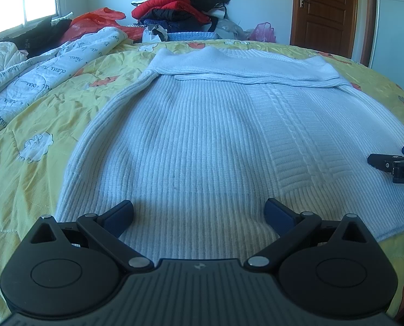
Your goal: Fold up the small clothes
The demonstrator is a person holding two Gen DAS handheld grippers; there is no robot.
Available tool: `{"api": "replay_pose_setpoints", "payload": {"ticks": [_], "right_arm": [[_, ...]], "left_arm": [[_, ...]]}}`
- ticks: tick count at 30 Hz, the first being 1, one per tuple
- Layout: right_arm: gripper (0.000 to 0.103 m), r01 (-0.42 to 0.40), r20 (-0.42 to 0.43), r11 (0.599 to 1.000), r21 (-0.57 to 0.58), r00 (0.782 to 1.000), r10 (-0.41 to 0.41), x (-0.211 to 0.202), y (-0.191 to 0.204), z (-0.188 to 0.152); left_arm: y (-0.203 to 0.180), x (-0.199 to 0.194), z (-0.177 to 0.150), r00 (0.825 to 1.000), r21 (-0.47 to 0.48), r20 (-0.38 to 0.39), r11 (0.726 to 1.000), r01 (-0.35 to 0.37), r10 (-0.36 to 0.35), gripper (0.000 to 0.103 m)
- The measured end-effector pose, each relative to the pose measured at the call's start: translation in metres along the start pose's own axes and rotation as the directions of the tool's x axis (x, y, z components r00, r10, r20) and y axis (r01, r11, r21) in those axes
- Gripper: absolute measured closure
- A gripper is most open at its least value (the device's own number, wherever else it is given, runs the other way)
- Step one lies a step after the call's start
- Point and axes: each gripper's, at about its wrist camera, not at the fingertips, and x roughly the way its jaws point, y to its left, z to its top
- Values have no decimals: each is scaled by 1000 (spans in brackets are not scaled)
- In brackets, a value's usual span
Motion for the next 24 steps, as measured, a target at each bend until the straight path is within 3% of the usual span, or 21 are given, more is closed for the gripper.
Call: {"api": "replay_pose_setpoints", "payload": {"ticks": [20, 24], "right_arm": [[1, 3, 5, 1000, 1, 1000, -3, -3, -1, -3], [1, -4, 10, 999, -44, 1000, 4, -16, 1, -15]], "left_arm": [[0, -3, -4, 1000, -5, -10, 1000, 4, -4, 0], [3, -7, -1, 999, 1, -39, 1000, 18, -18, 0]]}}
